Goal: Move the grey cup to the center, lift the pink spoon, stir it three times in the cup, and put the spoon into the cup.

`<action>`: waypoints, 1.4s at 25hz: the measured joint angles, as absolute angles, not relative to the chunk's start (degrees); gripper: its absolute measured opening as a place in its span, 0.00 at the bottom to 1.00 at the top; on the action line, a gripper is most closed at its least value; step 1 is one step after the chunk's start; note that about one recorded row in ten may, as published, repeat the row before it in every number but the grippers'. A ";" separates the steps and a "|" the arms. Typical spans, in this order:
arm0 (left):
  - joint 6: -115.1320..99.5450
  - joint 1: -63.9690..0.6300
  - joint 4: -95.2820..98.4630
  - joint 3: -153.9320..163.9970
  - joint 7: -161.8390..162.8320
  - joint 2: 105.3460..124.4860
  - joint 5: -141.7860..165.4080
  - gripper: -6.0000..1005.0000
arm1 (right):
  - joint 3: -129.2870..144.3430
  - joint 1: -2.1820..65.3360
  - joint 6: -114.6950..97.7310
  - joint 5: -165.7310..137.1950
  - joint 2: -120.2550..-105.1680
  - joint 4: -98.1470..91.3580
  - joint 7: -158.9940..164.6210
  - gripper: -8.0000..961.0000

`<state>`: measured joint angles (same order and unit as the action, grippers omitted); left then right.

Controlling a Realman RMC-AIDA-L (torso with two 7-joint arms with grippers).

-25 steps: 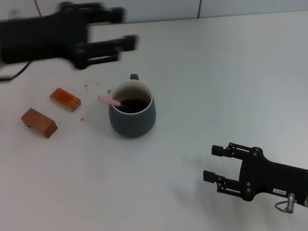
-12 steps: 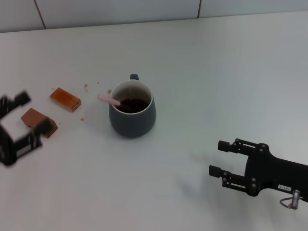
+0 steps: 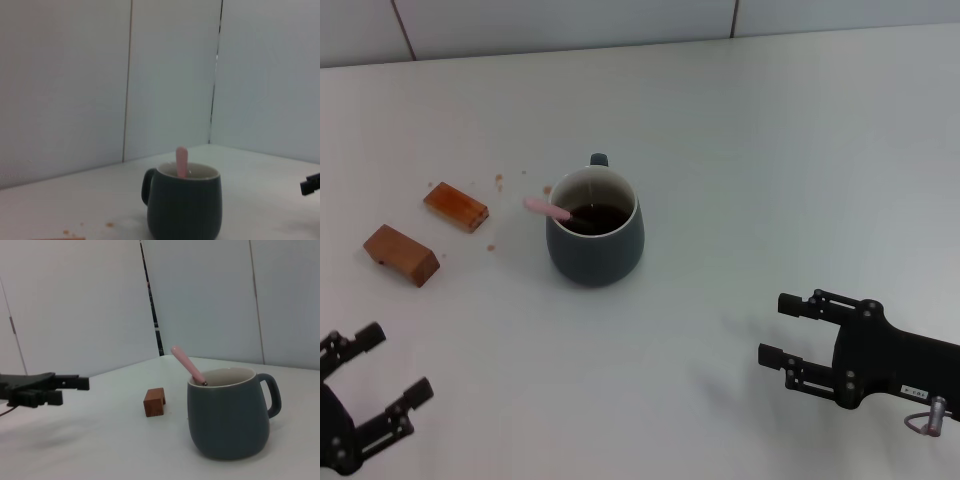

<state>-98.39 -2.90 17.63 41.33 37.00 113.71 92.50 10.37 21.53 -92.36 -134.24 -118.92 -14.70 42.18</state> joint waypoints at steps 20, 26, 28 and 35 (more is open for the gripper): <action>-94.56 -3.76 17.22 40.80 37.89 113.58 93.77 0.81 | 11.00 20.46 -90.91 -134.39 -119.09 -14.35 42.04 0.73; -94.43 -4.57 17.22 40.76 38.95 113.93 93.77 0.81 | 11.08 20.37 -90.89 -134.52 -119.19 -14.20 41.98 0.73; -94.38 -4.84 17.22 40.75 39.27 113.95 93.77 0.81 | 11.08 20.20 -90.97 -134.52 -119.19 -14.18 41.77 0.73; -94.14 -5.56 17.22 41.02 39.83 114.10 93.78 0.81 | 11.07 19.96 -91.20 -134.37 -119.18 -13.99 41.33 0.73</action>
